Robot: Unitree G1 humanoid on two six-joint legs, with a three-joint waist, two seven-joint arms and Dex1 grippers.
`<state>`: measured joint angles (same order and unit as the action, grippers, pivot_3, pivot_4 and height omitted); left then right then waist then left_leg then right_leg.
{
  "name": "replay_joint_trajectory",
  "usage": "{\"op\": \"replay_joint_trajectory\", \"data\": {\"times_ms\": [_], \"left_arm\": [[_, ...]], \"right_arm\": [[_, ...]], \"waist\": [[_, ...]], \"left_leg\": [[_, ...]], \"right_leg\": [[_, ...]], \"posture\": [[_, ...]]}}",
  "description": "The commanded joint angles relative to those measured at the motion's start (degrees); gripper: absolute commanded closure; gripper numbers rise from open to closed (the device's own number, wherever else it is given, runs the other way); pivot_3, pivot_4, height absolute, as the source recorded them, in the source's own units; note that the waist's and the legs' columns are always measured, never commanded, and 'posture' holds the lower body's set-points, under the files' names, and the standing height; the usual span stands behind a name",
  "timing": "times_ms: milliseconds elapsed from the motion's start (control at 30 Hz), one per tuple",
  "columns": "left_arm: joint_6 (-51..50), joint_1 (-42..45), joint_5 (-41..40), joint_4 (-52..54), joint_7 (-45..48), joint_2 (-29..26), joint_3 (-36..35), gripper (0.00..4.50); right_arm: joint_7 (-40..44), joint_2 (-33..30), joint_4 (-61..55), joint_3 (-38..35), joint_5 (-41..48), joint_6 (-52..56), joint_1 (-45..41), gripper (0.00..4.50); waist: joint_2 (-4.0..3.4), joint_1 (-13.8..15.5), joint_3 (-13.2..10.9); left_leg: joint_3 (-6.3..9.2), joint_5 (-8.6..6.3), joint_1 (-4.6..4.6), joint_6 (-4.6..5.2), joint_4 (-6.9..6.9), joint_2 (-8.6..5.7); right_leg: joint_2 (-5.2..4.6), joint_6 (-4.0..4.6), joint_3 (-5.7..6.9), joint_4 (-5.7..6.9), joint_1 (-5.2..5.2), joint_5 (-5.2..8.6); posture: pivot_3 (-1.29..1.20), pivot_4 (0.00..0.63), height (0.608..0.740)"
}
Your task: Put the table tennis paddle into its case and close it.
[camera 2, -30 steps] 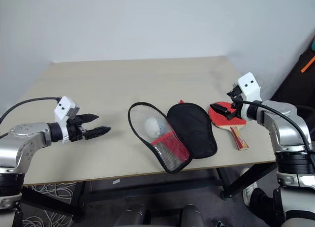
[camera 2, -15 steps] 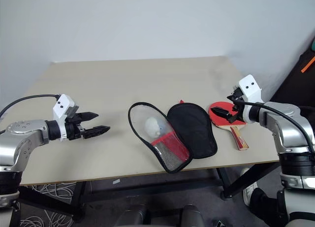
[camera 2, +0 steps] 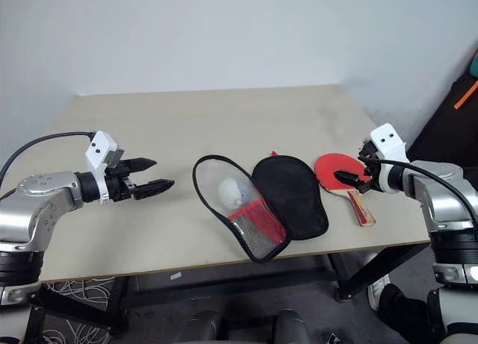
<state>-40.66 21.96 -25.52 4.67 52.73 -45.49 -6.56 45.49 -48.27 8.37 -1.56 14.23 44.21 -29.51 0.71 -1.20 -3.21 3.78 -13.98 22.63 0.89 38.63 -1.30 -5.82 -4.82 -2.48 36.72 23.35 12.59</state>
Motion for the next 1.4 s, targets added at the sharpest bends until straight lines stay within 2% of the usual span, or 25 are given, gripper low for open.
{"op": "replay_joint_trajectory", "data": {"times_ms": [33, 300, 600, 733, 967, 1100, 1233, 1400], "left_arm": [[1.09, 0.2, -0.19, 1.36, 0.9, -1.35, -0.73, 0.0], [1.31, -0.43, -0.05, 1.21, 1.07, -1.11, -0.34, 0.0], [1.77, 0.22, 0.15, 0.17, 0.92, -0.41, 0.63, 0.0], [2.05, 0.28, 0.18, -0.32, 0.85, -0.17, 0.69, 0.0], [2.24, 0.39, 0.17, -0.76, 0.63, 0.2, 0.48, 0.0], [2.54, 0.59, 0.35, -1.16, 0.54, 0.33, 0.59, 0.0], [2.76, 0.83, 0.51, -1.5, 0.57, 0.52, 0.86, 0.0], [3.16, 1.51, 1.02, -2.43, 0.86, 0.73, 1.38, 0.0]], "right_arm": [[-1.63, -0.48, -1.03, 0.03, -1.09, 3.25, 2.97, 0.02], [-7.73, 2.61, 1.53, -1.26, -2.58, 4.66, 7.75, 0.02], [-14.6, 7.81, 11.1, -4.75, -3.27, 2.49, 5.8, 0.02], [-18.63, 10.26, 15.9, -8.72, -2.58, 2.33, 3.01, 0.89], [-19.82, 10.16, 18.9, -9.98, -3.06, 2.05, 1.06, 3.34], [-20.45, 10.61, 17.05, -10.6, -2.61, 1.63, -0.2, 3.38], [-22.52, 13.66, 11.53, -12.75, 0.06, 3.12, -2.47, 3.38], [-25.59, 21.87, -6.56, -11.21, 4.71, 12.81, -3.5, 3.38]], "waist": [[0.06, 0.12, 0.01], [0.01, -0.17, 0.0], [0.12, -0.09, 0.05], [0.12, -0.11, 0.05], [0.1, 0.04, 0.05], [0.08, 0.03, 0.04], [-0.01, -0.17, 0.01], [-0.08, -1.14, 0.02]], "left_leg": [[0.04, 0.0, 0.01, 0.0, 0.01, -0.01], [0.0, 0.0, -0.02, 0.0, 0.0, 0.03], [0.01, 0.0, -0.08, 0.0, 0.06, 0.0], [0.02, 0.0, -0.11, 0.0, 0.07, 0.01], [0.07, 0.01, -0.07, 0.01, 0.11, -0.05], [0.06, 0.01, -0.07, 0.01, 0.1, -0.04], [0.04, 0.01, -0.04, 0.01, 0.09, -0.03], [0.05, 0.01, -0.03, 0.01, -0.04, 0.01]], "right_leg": [[0.0, -0.01, 0.03, -0.01, -0.04, 0.01], [0.03, -0.01, 0.0, 0.02, 0.01, 0.01], [0.02, -0.02, 0.01, 0.01, -0.13, 0.0], [0.03, -0.01, 0.01, 0.02, -0.16, 0.0], [0.0, 0.0, 0.01, 0.02, -0.18, -0.01], [0.0, 0.0, 0.0, 0.02, -0.16, -0.01], [0.01, 0.0, -0.01, 0.04, -0.09, -0.01], [0.06, 0.18, -0.05, 0.07, 0.04, -0.12]], "posture": [[0.0, 0.0, 0.698], [0.0, 0.0, 0.698], [0.0, 0.0, 0.698], [0.0, 0.0, 0.698], [0.0, 0.0, 0.698], [0.0, 0.0, 0.698], [0.0, 0.0, 0.698], [0.0, 0.0, 0.698]]}}
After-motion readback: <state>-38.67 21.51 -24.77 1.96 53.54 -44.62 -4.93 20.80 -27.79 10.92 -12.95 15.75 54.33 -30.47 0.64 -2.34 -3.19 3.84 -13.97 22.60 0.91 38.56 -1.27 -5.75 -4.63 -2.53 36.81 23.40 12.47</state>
